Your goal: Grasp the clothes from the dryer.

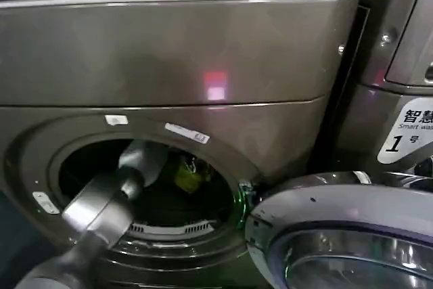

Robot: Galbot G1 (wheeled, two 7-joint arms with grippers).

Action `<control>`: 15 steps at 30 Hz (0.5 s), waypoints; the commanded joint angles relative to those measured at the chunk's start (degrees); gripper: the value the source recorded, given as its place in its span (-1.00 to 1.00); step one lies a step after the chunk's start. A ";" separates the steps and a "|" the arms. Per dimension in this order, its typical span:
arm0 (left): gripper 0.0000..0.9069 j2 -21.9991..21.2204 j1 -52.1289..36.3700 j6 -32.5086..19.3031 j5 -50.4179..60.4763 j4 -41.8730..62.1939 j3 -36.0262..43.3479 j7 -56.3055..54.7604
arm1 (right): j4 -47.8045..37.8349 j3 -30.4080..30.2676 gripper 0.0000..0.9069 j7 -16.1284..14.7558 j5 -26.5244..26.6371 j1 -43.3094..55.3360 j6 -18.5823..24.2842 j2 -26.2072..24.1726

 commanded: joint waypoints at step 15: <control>-1.00 -0.40 -0.88 -0.84 1.05 2.34 5.51 2.34 | 0.02 -0.57 1.00 0.34 -0.80 0.41 0.09 0.04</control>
